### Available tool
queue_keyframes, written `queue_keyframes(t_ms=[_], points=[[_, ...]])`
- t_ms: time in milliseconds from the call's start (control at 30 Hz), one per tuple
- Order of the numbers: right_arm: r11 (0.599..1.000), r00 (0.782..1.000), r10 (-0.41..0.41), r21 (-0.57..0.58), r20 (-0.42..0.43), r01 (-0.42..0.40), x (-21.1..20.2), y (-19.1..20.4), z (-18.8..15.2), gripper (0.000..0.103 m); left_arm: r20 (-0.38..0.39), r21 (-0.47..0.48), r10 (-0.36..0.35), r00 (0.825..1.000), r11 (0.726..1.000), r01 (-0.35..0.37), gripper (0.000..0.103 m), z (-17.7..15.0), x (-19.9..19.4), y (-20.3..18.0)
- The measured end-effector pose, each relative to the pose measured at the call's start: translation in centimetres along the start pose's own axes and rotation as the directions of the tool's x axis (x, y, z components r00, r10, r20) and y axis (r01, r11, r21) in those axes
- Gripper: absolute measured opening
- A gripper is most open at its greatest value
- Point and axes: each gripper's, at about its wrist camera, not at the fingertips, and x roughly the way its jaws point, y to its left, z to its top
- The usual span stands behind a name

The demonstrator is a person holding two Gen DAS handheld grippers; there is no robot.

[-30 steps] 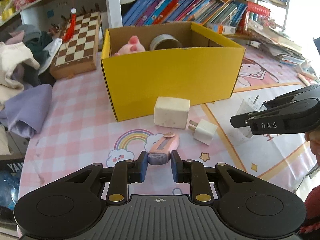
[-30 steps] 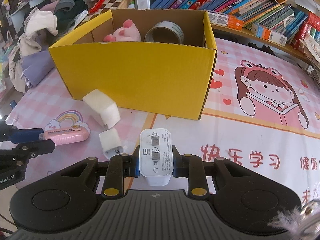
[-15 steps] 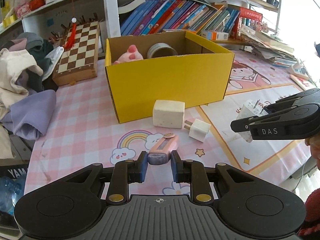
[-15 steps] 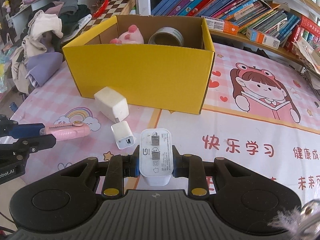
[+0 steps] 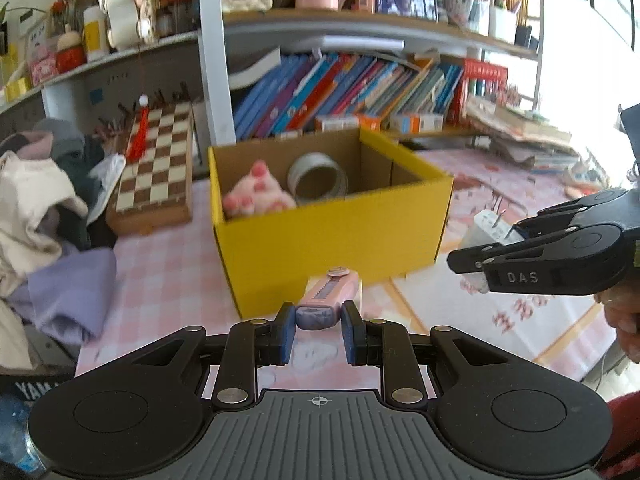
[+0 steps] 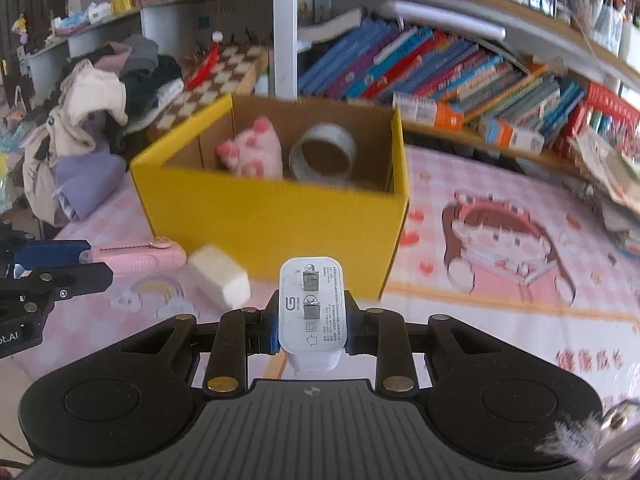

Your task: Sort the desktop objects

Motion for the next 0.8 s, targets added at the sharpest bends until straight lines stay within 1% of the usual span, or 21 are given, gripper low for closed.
queue_keyframes(t_ms=[167, 400, 600, 800], points=[[1.0, 0.998, 0.021, -0.002, 0.066, -0.021, -0.6, -0.5, 2.5, 0.025, 0.061, -0.022, 0.008, 0.998, 1.0, -0.007, 0.023, 2.2, -0.5, 0.5], [0.998, 0.99, 0.063, -0.001, 0.128, -0.064, -0.7, -1.6, 5.9, 0.025, 0.122, -0.057, 0.05, 0.991, 0.997, -0.043, 0.023, 5.2, -0.4, 1.6], [0.995, 0.982, 0.094, -0.035, 0.164, -0.089, 0.0, -2.4, 8.6, 0.025, 0.145, -0.069, 0.079, 0.986, 0.995, -0.069, 0.023, 7.2, 0.5, 2.1], [0.993, 0.979, 0.111, -0.07, 0.171, -0.1, 1.5, -3.4, 10.7, 0.025, 0.136, -0.08, 0.092, 0.986, 0.993, -0.082, 0.023, 8.4, 2.3, 2.3]])
